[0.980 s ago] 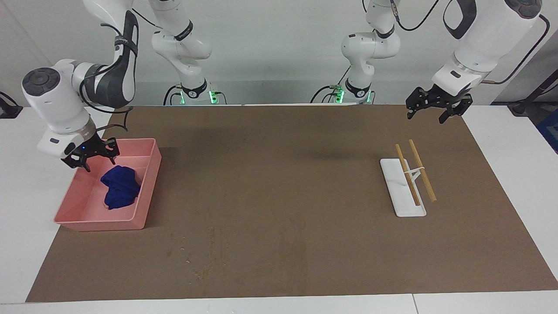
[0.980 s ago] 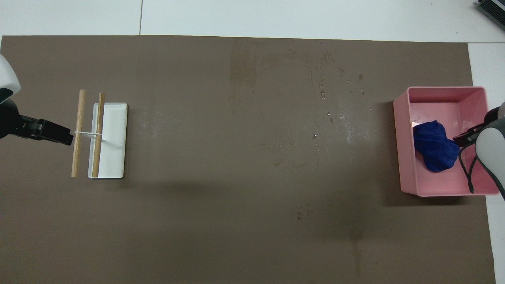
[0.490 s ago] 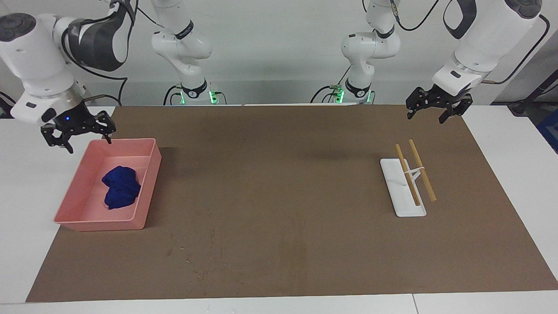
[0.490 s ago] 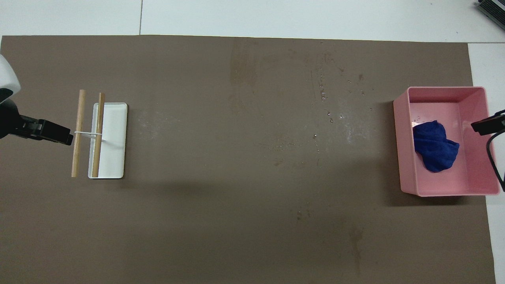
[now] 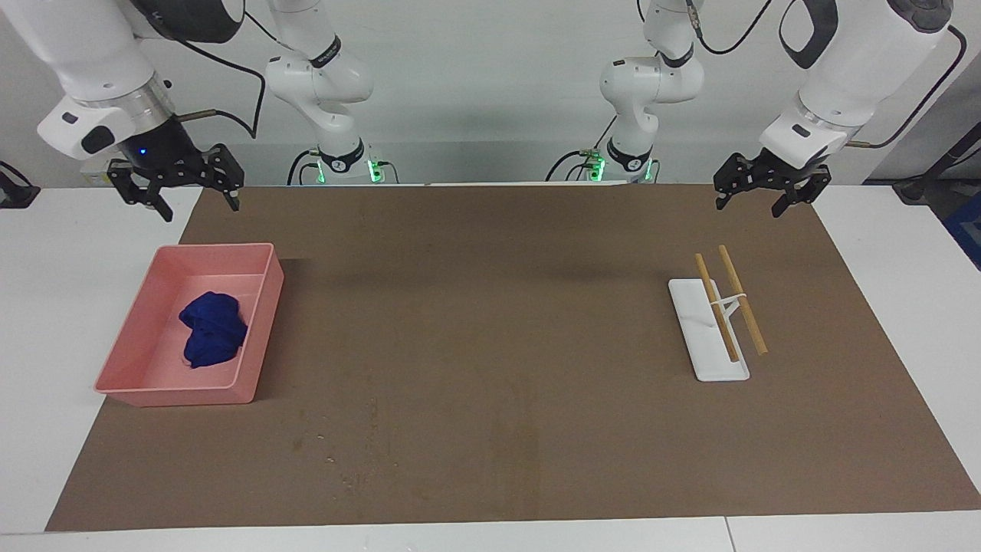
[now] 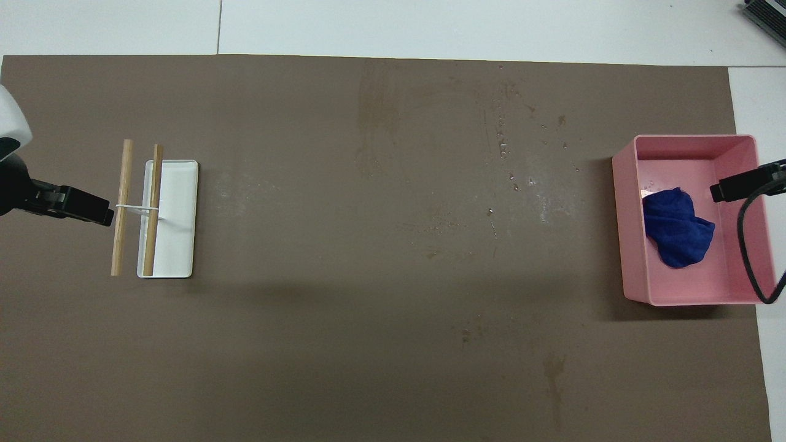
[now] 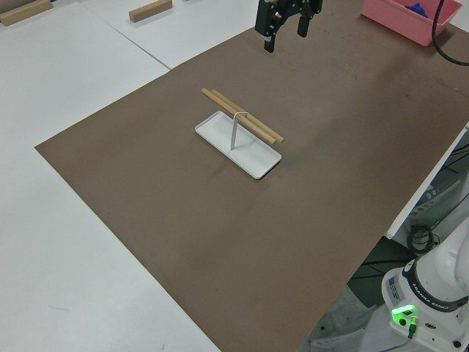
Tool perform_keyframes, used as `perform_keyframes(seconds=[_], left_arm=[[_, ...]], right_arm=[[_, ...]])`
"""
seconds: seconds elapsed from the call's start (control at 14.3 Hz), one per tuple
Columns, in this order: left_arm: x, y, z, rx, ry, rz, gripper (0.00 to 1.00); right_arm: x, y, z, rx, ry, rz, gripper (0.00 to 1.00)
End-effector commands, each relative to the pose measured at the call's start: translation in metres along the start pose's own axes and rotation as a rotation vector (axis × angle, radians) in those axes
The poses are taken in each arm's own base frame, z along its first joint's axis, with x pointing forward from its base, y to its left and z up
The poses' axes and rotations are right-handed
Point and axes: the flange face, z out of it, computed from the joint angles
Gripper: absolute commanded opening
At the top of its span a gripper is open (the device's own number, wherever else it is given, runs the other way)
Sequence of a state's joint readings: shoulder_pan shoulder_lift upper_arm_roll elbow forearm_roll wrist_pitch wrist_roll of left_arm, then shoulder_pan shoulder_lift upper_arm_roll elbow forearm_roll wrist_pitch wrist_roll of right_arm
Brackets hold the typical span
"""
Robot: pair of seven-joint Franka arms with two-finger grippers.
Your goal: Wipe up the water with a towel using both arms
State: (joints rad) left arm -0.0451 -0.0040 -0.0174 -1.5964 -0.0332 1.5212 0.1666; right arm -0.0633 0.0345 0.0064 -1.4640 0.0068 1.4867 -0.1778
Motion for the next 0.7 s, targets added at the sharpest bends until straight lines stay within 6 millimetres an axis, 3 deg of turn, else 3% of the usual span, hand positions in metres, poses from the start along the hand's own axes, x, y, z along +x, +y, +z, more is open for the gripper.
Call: perform_keyframes(seconds=[0.0,0.14,0.28,0.63], left_arm=[[-0.005,-0.001,-0.001,0.017,-0.010,0.003,1.00],[-0.005,-0.001,-0.001,0.017,-0.010,0.003,1.00],[-0.005,-0.001,-0.001,0.017,-0.010,0.003,1.00],[-0.005,-0.001,-0.001,0.017,-0.010,0.003,1.00]], right_arm=[[-0.010,-0.023,-0.006,0.026,-0.024,0.078,1.00],[-0.022,-0.036,-0.004,0.025,-0.062,0.061,1.00],[-0.041,-0.033,0.011,0.024,-0.080,0.061,1.00],[-0.033,-0.022,-0.001,0.017,-0.007,0.086,1.00]])
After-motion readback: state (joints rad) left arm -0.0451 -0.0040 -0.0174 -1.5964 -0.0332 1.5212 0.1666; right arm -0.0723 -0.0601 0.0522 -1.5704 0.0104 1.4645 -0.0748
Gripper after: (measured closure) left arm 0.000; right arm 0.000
